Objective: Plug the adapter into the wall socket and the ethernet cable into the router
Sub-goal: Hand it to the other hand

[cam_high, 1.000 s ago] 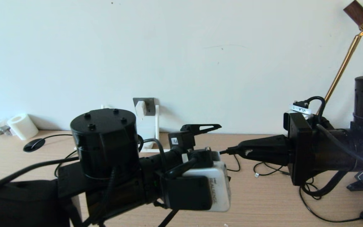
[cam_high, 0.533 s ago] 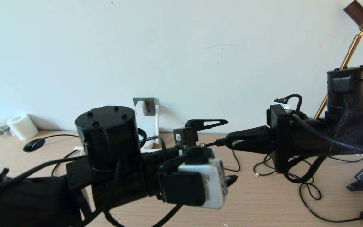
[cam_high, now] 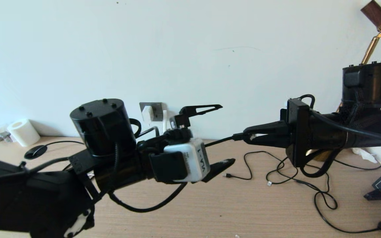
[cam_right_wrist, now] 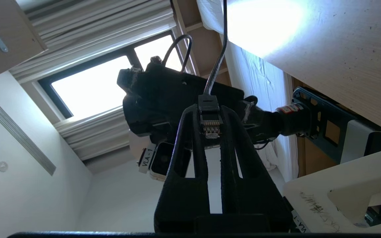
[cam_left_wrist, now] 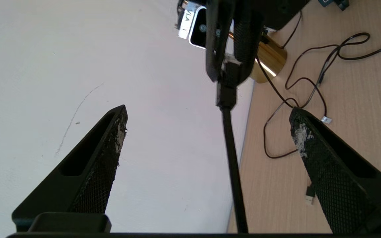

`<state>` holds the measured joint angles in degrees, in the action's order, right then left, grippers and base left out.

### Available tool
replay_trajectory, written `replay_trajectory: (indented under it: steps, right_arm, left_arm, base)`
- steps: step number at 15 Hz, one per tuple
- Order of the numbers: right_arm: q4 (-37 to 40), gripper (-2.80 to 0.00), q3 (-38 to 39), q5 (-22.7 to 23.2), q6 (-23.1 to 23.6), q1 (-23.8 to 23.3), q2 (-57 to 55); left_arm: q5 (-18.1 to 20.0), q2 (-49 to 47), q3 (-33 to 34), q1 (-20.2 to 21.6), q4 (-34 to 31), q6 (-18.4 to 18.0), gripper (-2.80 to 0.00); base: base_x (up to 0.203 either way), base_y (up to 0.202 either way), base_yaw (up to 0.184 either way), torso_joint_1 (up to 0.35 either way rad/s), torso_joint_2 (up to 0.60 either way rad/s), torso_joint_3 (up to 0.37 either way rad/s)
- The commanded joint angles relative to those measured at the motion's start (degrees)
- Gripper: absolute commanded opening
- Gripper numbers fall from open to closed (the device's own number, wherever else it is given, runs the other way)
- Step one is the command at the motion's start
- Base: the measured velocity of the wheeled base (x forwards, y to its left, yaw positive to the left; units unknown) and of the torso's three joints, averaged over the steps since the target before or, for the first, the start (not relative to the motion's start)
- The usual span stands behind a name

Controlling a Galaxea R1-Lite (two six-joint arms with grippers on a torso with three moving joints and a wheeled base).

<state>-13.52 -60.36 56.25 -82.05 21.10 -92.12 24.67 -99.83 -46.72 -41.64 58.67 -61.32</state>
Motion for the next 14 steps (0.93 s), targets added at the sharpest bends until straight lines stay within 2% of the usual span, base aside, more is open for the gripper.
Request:
replay_trajectory:
  steps: [1, 4, 14]
  right_arm:
    - [-0.06, -2.8, -0.42, 0.37, -0.47, -0.1, -1.22]
    - [-0.01, -2.8, -0.55, 2.01, -0.54, -0.1, -1.65]
    - [-0.19, -2.8, -0.11, 3.34, -0.47, -0.45, -2.46]
  left_arm:
    - [0.54, -0.78, -0.47, 0.42, 0.3, -0.3, 0.0]
    - [3.01, -2.35, -1.97, 0.42, 1.1, -1.25, 0.0]
    - [3.46, -2.91, -0.13, 0.07, 1.3, -1.44, 0.0]
  base:
    - [0.0, 0.0, 0.0, 0.0, 0.0, 0.0]
    - [0.0, 0.0, 0.0, 0.0, 0.0, 0.0]
    - [0.0, 0.0, 0.0, 0.0, 0.0, 0.0]
